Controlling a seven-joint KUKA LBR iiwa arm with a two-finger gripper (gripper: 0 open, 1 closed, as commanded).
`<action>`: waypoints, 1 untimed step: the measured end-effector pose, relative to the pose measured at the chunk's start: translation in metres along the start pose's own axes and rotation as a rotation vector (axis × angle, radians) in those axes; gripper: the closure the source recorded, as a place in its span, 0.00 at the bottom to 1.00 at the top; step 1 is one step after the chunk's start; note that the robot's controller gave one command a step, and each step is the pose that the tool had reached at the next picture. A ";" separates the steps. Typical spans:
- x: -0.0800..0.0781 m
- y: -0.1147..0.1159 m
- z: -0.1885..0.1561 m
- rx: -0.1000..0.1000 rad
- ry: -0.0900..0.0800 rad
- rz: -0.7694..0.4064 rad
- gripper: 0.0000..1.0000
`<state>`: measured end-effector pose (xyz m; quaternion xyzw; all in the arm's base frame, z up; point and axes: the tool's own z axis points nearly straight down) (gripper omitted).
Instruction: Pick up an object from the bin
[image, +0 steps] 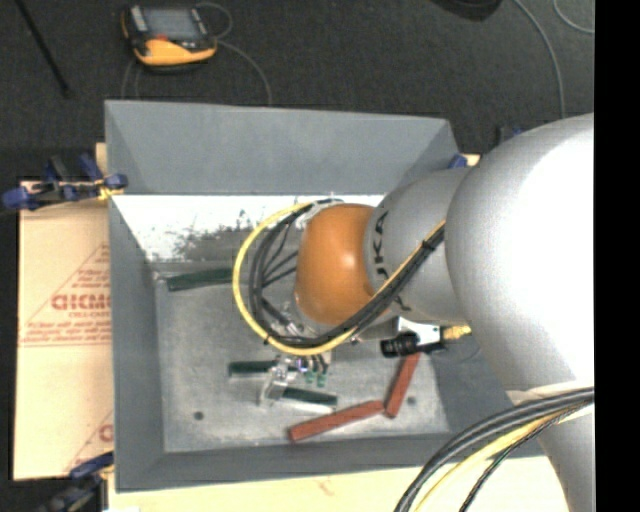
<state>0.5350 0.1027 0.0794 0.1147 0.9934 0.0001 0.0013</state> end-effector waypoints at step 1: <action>0.001 0.016 0.000 0.002 0.014 0.335 1.00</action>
Offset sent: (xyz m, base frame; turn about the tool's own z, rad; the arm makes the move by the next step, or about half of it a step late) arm 0.0000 0.0000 0.0000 0.0000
